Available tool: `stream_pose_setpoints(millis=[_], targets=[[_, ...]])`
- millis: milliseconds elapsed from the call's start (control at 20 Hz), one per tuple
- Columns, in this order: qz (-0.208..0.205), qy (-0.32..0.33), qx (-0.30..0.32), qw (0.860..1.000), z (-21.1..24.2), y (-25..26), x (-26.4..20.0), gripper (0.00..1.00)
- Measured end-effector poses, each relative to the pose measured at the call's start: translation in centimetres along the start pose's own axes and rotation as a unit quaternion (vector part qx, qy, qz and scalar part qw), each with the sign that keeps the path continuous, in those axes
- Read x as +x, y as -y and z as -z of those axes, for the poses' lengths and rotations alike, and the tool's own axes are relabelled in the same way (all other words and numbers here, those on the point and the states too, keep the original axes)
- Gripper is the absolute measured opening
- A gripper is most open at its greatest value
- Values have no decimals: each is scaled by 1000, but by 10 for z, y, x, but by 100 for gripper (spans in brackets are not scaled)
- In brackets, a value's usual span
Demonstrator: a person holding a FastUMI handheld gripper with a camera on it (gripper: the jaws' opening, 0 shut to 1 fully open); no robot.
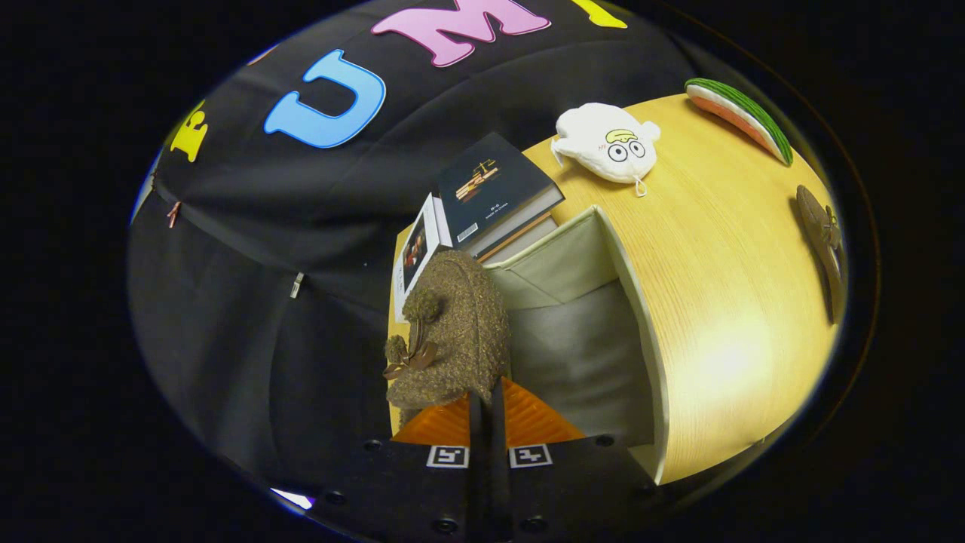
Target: Open the storage box then place both shoes into the box .Put the left shoe in first, then the right shoe, with the right side of both shoes facing outward in a uniform manner.
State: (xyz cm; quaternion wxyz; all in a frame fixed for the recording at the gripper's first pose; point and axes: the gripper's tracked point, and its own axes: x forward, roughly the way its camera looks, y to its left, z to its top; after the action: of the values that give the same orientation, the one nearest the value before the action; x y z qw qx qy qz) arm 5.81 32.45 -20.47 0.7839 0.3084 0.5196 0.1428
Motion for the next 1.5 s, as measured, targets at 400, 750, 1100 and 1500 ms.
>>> stream_pose_setpoints(millis=[400, 750, 1100, 1500], targets=[[18, -37, -9, 999, 21, 11, 28, 5], [-34, -59, -23, 997, 35, -18, 25, 77], [-73, 48, -125, 988, -13, -26, -66, 98], [42, 179, -240, 953, -95, 124, -154, 98]])
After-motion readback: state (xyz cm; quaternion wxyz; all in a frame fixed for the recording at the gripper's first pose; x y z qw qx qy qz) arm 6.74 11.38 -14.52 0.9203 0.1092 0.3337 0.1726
